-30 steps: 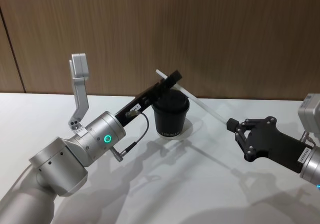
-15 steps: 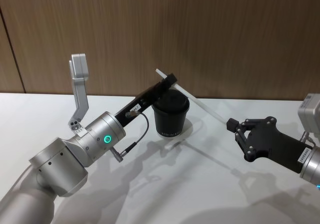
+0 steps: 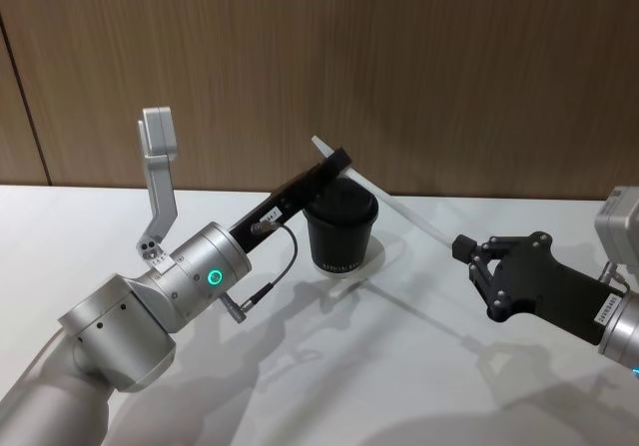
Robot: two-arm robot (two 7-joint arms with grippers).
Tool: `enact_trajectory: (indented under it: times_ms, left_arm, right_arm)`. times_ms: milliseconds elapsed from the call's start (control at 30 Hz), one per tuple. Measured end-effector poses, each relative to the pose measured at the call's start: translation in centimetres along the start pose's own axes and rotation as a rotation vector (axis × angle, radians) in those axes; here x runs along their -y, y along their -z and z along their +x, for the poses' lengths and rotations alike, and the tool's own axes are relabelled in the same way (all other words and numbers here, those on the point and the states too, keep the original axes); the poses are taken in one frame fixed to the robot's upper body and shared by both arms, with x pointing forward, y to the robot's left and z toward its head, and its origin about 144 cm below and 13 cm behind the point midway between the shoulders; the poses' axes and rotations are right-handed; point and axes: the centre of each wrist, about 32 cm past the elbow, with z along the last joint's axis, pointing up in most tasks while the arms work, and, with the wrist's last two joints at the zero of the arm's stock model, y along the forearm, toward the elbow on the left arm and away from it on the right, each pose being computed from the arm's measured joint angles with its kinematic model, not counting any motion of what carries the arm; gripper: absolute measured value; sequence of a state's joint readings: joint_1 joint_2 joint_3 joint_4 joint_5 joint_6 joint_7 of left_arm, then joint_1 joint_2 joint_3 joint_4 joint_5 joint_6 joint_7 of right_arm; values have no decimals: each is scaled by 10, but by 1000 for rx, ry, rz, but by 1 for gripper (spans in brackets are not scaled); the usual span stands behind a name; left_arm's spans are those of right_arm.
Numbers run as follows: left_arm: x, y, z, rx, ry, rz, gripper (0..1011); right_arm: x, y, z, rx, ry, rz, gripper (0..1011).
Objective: Pick up the straw with one hand, pass it to the other hand, and insert it into the cup.
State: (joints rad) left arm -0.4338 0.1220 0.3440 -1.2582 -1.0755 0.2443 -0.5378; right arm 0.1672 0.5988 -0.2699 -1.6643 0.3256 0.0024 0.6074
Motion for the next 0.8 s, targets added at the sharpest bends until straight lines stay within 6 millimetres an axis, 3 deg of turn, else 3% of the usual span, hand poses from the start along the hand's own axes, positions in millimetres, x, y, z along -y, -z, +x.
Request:
enact_trajectory:
  times_ms: [300,467,800]
  left_arm:
    - [0,0,0,0,0,0,4]
    - [0,0,0,0,0,-1,4]
    - [0,0,0,0,0,-1,4]
  right_arm:
    - [0,0,0,0,0,0,5]
    - [0,0,0,0,0,0,107]
    - [0,0,0,0,0,0,418]
